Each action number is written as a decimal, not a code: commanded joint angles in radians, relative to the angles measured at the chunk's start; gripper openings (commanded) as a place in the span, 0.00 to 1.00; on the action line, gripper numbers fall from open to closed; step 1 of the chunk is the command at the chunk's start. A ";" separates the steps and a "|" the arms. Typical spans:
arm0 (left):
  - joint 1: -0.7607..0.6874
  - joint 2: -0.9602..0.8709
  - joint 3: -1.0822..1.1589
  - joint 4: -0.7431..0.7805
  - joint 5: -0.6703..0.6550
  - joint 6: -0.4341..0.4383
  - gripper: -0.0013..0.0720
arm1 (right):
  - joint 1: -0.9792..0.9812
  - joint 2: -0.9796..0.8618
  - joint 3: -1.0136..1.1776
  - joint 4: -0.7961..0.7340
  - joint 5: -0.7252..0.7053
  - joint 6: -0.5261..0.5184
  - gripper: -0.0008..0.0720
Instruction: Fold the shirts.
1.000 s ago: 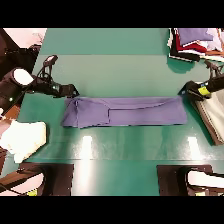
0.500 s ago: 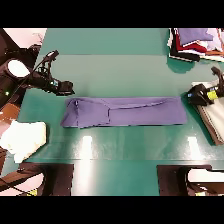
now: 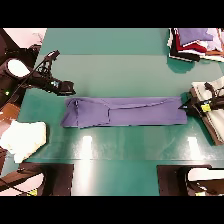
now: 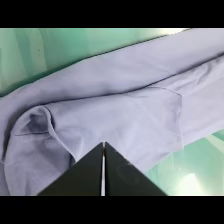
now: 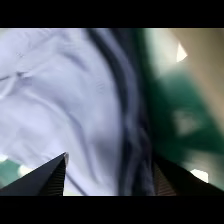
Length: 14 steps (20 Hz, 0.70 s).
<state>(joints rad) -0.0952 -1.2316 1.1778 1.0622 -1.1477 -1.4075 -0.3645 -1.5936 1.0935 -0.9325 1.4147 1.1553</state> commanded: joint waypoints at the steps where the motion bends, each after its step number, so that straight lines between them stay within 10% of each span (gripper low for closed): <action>1: -0.001 -0.001 0.001 -0.016 -0.027 0.000 0.05 | 0.037 -0.040 -0.010 -0.004 -0.007 -0.022 0.65; 5: -0.024 -0.022 0.002 -0.096 -0.014 -0.008 0.05 | 0.060 -0.034 -0.010 -0.001 -0.004 -0.066 0.03; 14: -0.389 -0.372 0.206 -0.129 0.145 -0.033 0.05 | 0.145 0.225 0.135 0.157 0.127 0.062 0.03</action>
<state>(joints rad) -0.3820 -1.4784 1.2881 0.9421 -1.0382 -1.4296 -0.2592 -1.4452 1.1625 -0.8612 1.4971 1.1564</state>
